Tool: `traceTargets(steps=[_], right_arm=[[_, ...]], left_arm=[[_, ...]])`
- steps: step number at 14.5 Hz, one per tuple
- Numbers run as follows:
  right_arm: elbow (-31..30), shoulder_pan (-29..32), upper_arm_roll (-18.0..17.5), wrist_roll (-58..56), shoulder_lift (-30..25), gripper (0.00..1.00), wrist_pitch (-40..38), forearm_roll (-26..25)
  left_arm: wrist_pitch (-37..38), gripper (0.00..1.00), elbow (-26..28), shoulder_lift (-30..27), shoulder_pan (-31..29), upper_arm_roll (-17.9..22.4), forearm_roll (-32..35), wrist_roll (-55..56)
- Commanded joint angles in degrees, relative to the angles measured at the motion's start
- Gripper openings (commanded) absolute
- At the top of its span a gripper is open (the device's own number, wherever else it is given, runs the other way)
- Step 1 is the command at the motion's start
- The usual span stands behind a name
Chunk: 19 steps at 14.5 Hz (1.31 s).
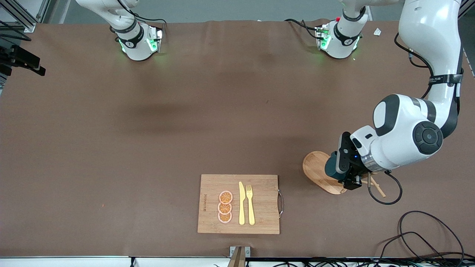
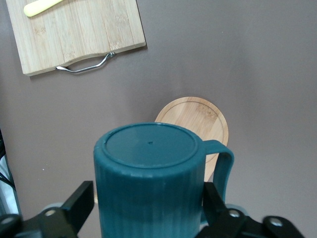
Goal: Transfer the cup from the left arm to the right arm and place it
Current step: 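Close the left gripper around the teal mug body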
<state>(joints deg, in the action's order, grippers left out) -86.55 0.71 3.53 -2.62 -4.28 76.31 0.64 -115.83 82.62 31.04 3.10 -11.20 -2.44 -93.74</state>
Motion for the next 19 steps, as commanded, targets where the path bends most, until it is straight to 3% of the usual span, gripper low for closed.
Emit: traceTargets(steps=[1, 3, 12, 19], right_arm=[[-1.4, 1.2, -0.8, -0.7, -1.4, 1.00, 0.1, -0.5], [-1.4, 1.2, -0.8, -0.7, -1.4, 1.00, 0.1, -0.5], [-1.4, 1.2, -0.8, -0.7, -1.4, 1.00, 0.1, -0.5], [-1.4, 1.3, -0.8, -0.7, -1.4, 1.00, 0.0, -0.5]], left_arm=[[-0.4, 0.57, -0.7, 0.2, -0.3, -0.3, -1.0, -2.1], [-0.4, 0.45, -0.8, 0.0, -0.3, -0.2, -1.0, -2.1], [1.0, 0.46, -1.0, -1.9, 0.7, -0.4, -3.6, -0.8], [7.1, 0.46, -3.0, -4.1, 2.5, -1.7, -2.1, 3.7]])
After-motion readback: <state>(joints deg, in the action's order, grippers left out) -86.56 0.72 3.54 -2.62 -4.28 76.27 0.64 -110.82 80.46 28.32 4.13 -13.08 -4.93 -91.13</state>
